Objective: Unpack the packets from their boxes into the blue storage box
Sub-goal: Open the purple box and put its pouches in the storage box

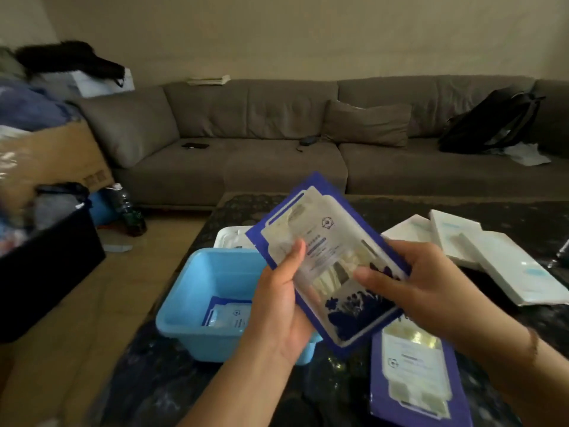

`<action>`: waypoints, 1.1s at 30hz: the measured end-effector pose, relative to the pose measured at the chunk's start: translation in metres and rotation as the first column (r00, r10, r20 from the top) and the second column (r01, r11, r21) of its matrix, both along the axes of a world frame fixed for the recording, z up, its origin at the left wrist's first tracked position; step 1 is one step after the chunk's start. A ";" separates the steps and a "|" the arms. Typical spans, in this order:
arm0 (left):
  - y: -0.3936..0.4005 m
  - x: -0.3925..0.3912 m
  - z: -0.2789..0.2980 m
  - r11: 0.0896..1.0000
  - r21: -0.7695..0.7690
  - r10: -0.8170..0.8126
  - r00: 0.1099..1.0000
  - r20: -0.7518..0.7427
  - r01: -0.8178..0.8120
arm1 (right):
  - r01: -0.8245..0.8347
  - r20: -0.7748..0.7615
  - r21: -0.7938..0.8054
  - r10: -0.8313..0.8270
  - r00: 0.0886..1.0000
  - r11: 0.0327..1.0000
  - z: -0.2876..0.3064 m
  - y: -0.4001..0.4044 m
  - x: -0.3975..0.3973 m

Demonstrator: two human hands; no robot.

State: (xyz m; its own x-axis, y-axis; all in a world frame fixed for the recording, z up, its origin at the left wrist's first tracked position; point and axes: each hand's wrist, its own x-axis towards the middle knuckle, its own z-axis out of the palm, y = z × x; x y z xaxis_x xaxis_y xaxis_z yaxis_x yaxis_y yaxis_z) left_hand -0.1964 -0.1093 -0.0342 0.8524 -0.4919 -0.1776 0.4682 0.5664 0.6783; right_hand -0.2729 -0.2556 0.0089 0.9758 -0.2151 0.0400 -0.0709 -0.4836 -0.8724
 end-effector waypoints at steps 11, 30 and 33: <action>0.111 0.094 0.021 0.895 0.387 -0.038 0.828 0.559 -0.220 | -0.212 -0.100 -0.370 0.188 0.977 0.904 0.031 0.022 0.059; 0.113 0.141 -0.019 -0.222 0.486 -0.956 0.287 0.063 -0.846 | -0.461 -0.463 -0.760 0.117 0.879 0.458 -0.080 0.072 0.168; 0.109 0.142 -0.022 -0.228 0.512 -0.957 0.287 0.037 -0.828 | -0.494 -0.490 -0.744 0.134 0.861 0.451 -0.093 0.074 0.176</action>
